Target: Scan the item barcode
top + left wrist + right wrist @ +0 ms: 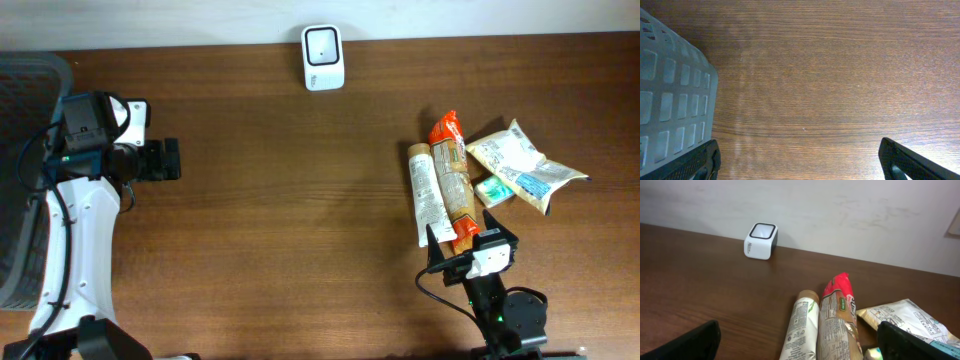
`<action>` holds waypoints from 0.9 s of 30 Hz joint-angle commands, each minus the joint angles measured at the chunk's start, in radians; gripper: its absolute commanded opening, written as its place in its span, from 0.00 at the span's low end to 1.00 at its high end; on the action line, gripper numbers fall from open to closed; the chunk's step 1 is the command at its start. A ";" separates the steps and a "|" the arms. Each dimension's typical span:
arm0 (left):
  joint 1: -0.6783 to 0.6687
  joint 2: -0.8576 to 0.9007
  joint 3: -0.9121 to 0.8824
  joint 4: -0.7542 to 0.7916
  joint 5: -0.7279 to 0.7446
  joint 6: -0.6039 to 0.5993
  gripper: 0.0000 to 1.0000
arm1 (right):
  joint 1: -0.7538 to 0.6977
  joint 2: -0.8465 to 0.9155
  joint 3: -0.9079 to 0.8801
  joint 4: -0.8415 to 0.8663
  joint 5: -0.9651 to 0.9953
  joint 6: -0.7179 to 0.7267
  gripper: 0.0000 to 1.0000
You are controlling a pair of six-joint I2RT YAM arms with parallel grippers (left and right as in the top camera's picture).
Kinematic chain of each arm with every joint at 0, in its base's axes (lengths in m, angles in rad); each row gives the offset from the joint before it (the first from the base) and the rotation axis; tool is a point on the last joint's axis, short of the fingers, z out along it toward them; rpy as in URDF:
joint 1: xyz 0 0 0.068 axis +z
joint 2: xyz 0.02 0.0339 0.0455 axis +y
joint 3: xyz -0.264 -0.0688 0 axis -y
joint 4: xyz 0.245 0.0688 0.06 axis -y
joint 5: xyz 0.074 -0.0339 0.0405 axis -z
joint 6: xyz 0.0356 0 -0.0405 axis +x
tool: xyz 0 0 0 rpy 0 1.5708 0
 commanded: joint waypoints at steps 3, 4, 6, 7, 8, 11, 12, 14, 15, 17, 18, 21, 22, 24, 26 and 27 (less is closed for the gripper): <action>0.002 -0.004 0.003 0.001 0.007 -0.006 0.99 | -0.007 -0.012 -0.010 0.001 0.008 -0.007 0.99; 0.002 -0.004 0.003 0.001 0.007 -0.006 0.99 | -0.007 -0.012 -0.010 0.001 0.008 -0.007 0.99; 0.003 -0.004 0.003 0.001 0.007 -0.006 0.99 | -0.007 -0.012 -0.010 0.001 0.008 -0.007 0.99; 0.003 -0.004 0.003 0.001 0.007 -0.006 0.99 | -0.007 -0.012 -0.010 0.001 0.008 -0.006 0.99; 0.002 -0.004 0.003 0.001 0.007 -0.006 0.99 | -0.007 -0.012 -0.010 0.001 0.008 -0.006 0.99; 0.002 -0.014 0.002 0.001 0.007 -0.006 0.99 | -0.007 -0.012 -0.010 0.001 0.008 -0.007 0.99; 0.002 -0.023 0.001 0.001 0.006 -0.006 0.99 | -0.007 -0.012 -0.010 0.001 0.008 -0.007 0.99; 0.002 -0.086 -0.022 0.002 0.007 -0.006 0.99 | -0.007 -0.012 -0.010 0.001 0.008 -0.006 0.99; 0.002 -0.145 -0.060 0.002 0.007 -0.006 0.99 | -0.007 -0.012 -0.010 0.001 0.008 -0.007 0.99; -0.006 -0.268 -0.177 0.002 0.004 -0.005 0.99 | -0.007 -0.012 -0.010 0.001 0.008 -0.007 0.99; -0.009 -0.322 -0.235 0.044 -0.037 0.014 0.99 | -0.007 -0.012 -0.010 0.001 0.008 -0.007 0.99; -0.054 -0.603 -0.548 0.368 -0.015 0.013 0.99 | -0.007 -0.012 -0.010 0.001 0.008 -0.007 0.99; -0.088 -0.694 -0.652 0.502 -0.016 0.014 0.99 | -0.007 -0.012 -0.010 0.001 0.008 -0.007 0.99; -0.151 -0.870 -0.863 0.773 -0.016 0.014 0.99 | -0.007 -0.012 -0.010 0.001 0.008 -0.007 0.99; -0.168 -1.025 -1.024 0.911 -0.015 0.013 0.99 | -0.007 -0.012 -0.010 0.001 0.008 -0.007 0.99; -0.168 -1.081 -1.074 0.925 -0.016 0.014 0.99 | -0.007 -0.012 -0.010 0.001 0.008 -0.007 0.99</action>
